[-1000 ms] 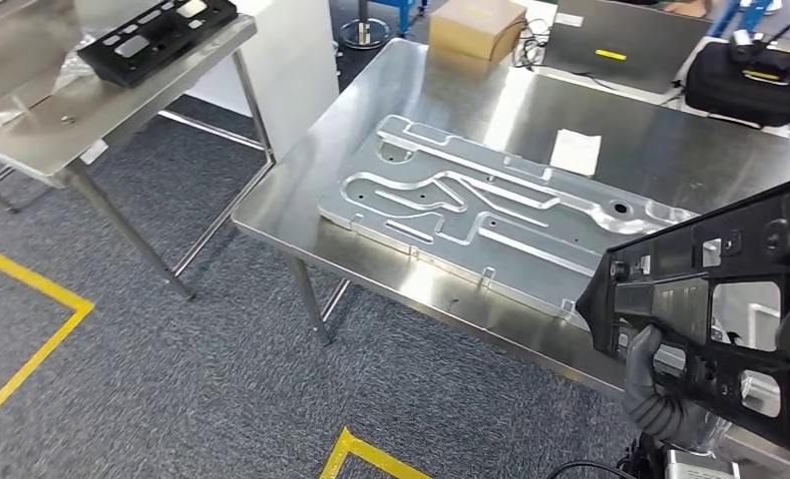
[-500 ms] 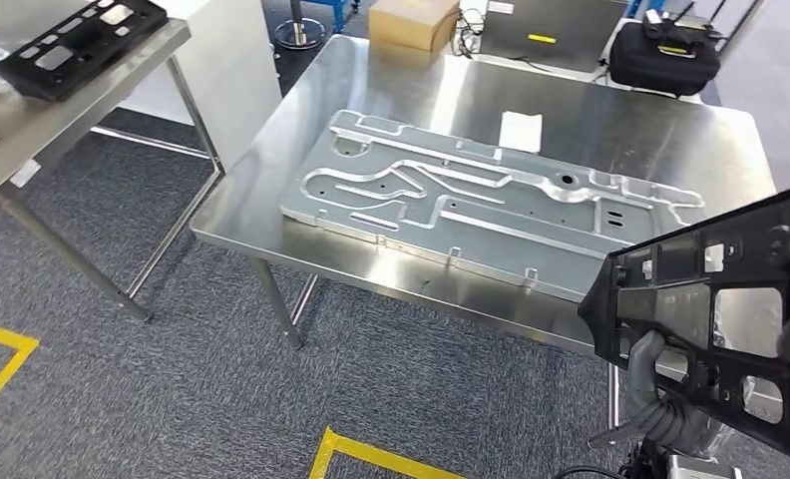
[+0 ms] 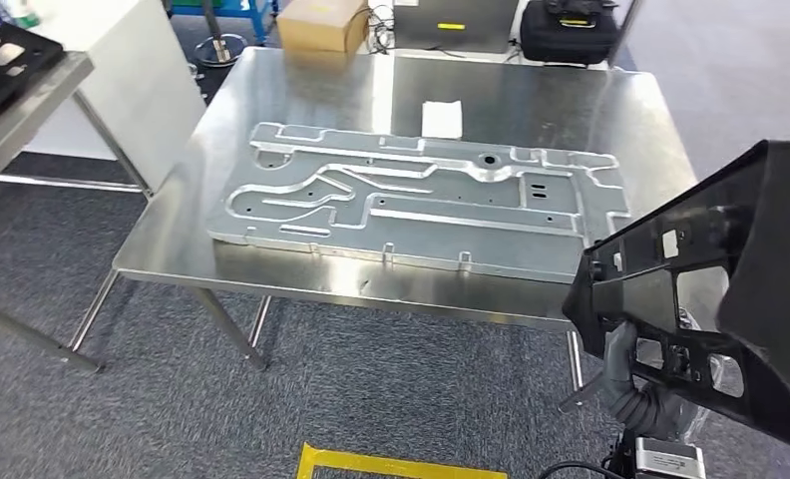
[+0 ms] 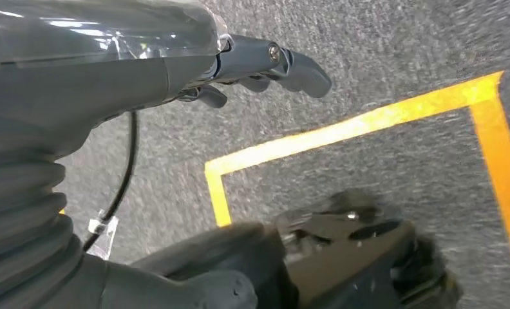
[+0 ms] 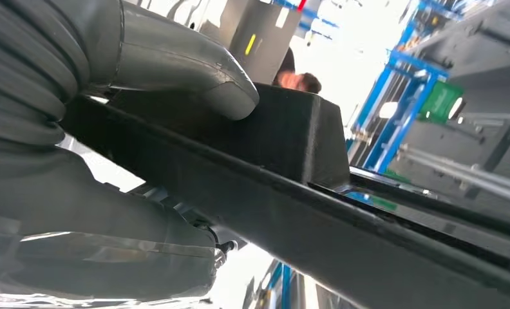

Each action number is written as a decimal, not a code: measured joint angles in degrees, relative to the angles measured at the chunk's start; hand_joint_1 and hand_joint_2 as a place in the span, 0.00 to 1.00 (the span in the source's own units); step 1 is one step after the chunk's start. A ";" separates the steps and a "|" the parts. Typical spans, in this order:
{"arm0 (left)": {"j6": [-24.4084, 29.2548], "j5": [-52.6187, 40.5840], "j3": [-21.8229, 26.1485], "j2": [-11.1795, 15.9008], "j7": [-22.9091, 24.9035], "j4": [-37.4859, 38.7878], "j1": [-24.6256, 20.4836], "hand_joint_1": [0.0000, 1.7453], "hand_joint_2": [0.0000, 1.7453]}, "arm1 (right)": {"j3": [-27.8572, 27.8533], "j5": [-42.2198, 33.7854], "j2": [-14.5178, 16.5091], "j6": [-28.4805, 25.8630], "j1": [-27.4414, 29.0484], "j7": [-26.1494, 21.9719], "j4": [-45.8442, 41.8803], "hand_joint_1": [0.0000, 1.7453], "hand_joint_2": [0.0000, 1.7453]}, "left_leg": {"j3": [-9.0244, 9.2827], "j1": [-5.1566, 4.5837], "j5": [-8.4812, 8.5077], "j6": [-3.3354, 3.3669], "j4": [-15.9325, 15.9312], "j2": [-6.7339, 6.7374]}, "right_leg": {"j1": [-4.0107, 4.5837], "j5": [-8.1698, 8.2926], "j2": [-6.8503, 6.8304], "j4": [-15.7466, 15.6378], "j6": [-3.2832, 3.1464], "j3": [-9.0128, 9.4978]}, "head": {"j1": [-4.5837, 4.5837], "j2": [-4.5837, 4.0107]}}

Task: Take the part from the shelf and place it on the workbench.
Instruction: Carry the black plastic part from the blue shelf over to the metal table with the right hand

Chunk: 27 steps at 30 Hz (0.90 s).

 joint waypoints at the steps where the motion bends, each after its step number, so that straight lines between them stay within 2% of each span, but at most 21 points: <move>1: 0.00 0.01 0.01 -0.04 0.00 0.00 0.05 0.00 1.00 | 0.04 0.00 0.04 0.00 -0.05 0.01 0.01 1.00 1.00 | 0.92 0.03 0.78 0.14 -2.49 -0.99 | -0.05 0.03 0.59 0.18 0.34 -0.26 | 0.02 0.00; 2: -0.01 0.02 0.02 -0.10 -0.01 0.00 0.05 0.00 1.00 | 0.08 0.00 0.08 -0.01 -0.09 0.02 0.02 1.00 1.00 | 1.24 -0.02 0.88 0.31 -3.70 -1.65 | -0.12 0.14 1.12 0.27 0.78 -0.59 | 0.05 0.00; 3: -0.01 0.03 0.02 -0.16 -0.01 0.00 -0.02 0.00 1.00 | 0.09 0.00 0.10 -0.01 -0.11 0.02 0.03 1.00 1.00 | 1.29 -0.17 0.82 0.48 -4.00 -1.59 | -0.21 0.34 1.66 0.25 1.29 -0.88 | 0.06 0.00; 4: -0.02 0.03 0.03 -0.28 -0.02 0.00 -0.13 0.00 1.00 | 0.09 0.00 0.12 -0.02 -0.10 0.02 0.02 1.00 1.00 | 1.30 -0.15 1.00 0.81 -4.24 -1.11 | -0.33 0.54 2.07 0.14 1.74 -1.07 | 0.05 0.00; 5: -0.02 0.03 0.03 -0.39 -0.02 -0.01 -0.21 0.00 1.00 | 0.09 0.00 0.13 -0.02 -0.05 0.02 0.02 1.00 1.00 | 1.41 -0.09 1.28 1.19 -4.60 -0.63 | -0.36 0.49 1.66 0.28 2.08 -1.23 | 0.04 0.00; 6: -0.02 0.02 0.03 -0.49 -0.02 -0.01 -0.24 0.00 1.00 | 0.09 0.02 0.14 -0.02 -0.07 0.01 0.02 1.00 1.00 | 1.54 0.02 1.60 1.58 -4.99 -0.10 | -0.35 -0.13 0.52 1.12 2.33 -1.66 | 0.21 0.01; 8: -0.02 -0.03 0.03 -0.63 -0.02 -0.01 -0.16 0.00 1.00 | 0.10 0.16 0.14 -0.02 -0.17 -0.05 0.02 1.00 1.00 | 1.60 0.16 2.01 2.09 -5.49 0.95 | -0.28 -3.22 -2.61 6.12 2.73 -3.98 | 0.55 0.00; 9: -0.02 -0.04 0.03 -0.64 -0.02 -0.01 -0.08 0.00 1.00 | 0.11 0.29 0.14 -0.02 -0.22 -0.10 0.06 1.00 1.00 | 1.52 0.14 2.06 2.19 -5.53 1.43 | -0.33 -5.12 -3.56 9.86 2.96 -5.73 | 0.75 0.01; 10: -0.02 -0.06 0.04 -0.66 -0.02 0.00 -0.01 0.00 1.00 | 0.12 0.44 0.14 -0.02 -0.20 -0.16 0.11 1.00 1.00 | 1.44 0.11 2.06 2.20 -5.52 1.86 | -0.44 -6.42 -3.93 13.18 3.18 -7.27 | 0.77 0.01; 11: -0.02 -0.06 0.04 -0.66 0.00 0.00 0.05 0.00 1.00 | 0.13 0.57 0.14 -0.02 -0.14 -0.21 0.18 1.00 1.00 | 1.42 0.09 2.05 2.18 -5.50 2.23 | -0.54 -6.78 -4.10 15.06 3.33 -8.11 | 0.79 0.01; 12: -0.01 -0.03 0.05 -0.66 0.00 0.00 0.06 0.00 1.00 | 0.13 0.70 0.13 -0.01 -0.09 -0.29 0.24 1.00 1.00 | 1.45 0.09 2.01 2.12 -5.49 2.49 | -0.62 -6.01 -4.19 14.79 3.39 -7.86 | 0.79 0.01; 13: -0.01 0.02 0.05 -0.66 -0.07 0.00 0.06 0.00 1.00 | 0.13 0.78 0.12 -0.02 -0.07 -0.39 0.27 1.00 1.00 | 1.56 0.09 1.94 2.01 -5.47 2.68 | -0.66 -4.32 -4.31 12.25 3.36 -6.42 | 0.80 0.00; 15: -0.06 0.13 0.05 -0.66 -0.45 -0.01 0.09 0.00 1.00 | 0.13 0.85 0.05 -0.08 -0.07 -0.62 0.29 1.00 1.00 | 1.80 -0.03 1.67 1.59 -5.39 2.87 | -0.51 -0.96 -4.72 4.24 2.96 -2.05 | 0.80 0.01; 16: -0.10 0.15 0.05 -0.64 -0.72 -0.01 0.12 0.00 1.00 | 0.14 0.86 0.01 -0.18 -0.05 -0.74 0.28 1.00 1.00 | 1.84 -0.14 1.54 1.33 -5.31 2.92 | -0.34 -0.13 -4.88 1.30 2.63 -0.52 | 0.78 0.01; 17: -0.14 0.14 0.05 -0.62 -0.93 -0.01 0.16 0.00 1.00 | 0.14 0.88 -0.04 -0.29 -0.02 -0.84 0.27 1.00 1.00 | 1.82 -0.29 1.37 1.15 -5.16 2.94 | -0.26 0.11 -4.98 -0.35 2.37 0.24 | 0.76 0.01; 21: -0.14 0.14 0.11 -0.47 -1.18 0.00 0.32 0.00 1.00 | 0.61 0.62 -0.22 0.46 -0.17 -0.94 0.30 1.00 1.00 | 1.72 -0.41 1.28 1.42 -5.27 3.00 | -0.09 -0.01 -4.80 -0.71 1.93 0.29 | 0.56 0.01; 27: -0.43 0.56 0.38 -0.07 -1.44 0.00 0.36 0.00 1.00 | 3.05 -1.03 -0.32 2.41 -3.22 -0.73 1.39 1.00 1.00 | 1.89 -0.31 1.50 0.64 -5.69 3.00 | 0.03 -0.25 -4.81 -0.38 1.31 0.18 | 0.55 0.00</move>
